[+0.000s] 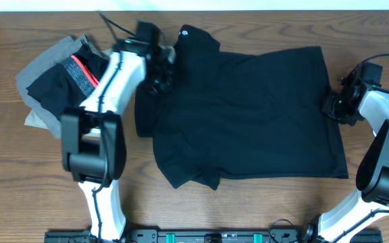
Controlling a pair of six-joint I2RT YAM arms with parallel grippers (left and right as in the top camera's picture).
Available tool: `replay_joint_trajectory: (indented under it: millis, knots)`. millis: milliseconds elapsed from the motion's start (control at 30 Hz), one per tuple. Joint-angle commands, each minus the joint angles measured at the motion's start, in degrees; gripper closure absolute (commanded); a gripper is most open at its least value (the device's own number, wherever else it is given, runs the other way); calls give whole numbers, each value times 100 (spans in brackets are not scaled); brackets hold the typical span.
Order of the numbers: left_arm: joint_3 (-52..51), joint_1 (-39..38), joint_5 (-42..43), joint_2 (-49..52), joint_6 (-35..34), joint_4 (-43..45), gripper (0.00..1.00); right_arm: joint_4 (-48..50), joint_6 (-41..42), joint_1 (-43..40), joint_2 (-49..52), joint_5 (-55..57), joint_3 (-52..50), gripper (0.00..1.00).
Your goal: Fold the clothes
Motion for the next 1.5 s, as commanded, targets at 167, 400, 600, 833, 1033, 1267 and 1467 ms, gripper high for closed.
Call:
replay_joint_trajectory:
  millis: [167, 400, 600, 833, 1033, 1267, 1467]
  knots:
    - [-330, -70, -354, 417, 138, -133, 92, 31, -367, -120, 11, 590, 76, 91]
    - [-345, -70, -686, 417, 138, -229, 92, 240, -811, -424, -66, -72, 85, 47]
    - [-345, -70, -702, 417, 138, -170, 92, 208, -785, -555, -63, -1130, 76, 71]
    - [-345, -70, -702, 417, 136, -170, 92, 376, -789, -479, -63, -1314, 76, 85]
    - [-345, -70, -699, 417, 136, -149, 92, 487, -791, -433, 111, -1329, 74, 81]
    - [-345, -70, -699, 417, 136, -131, 92, 496, -903, -195, 437, -1624, 72, 95]
    - [-345, -70, -699, 417, 136, -127, 92, 509, -1051, -175, 433, -1617, 74, 77]
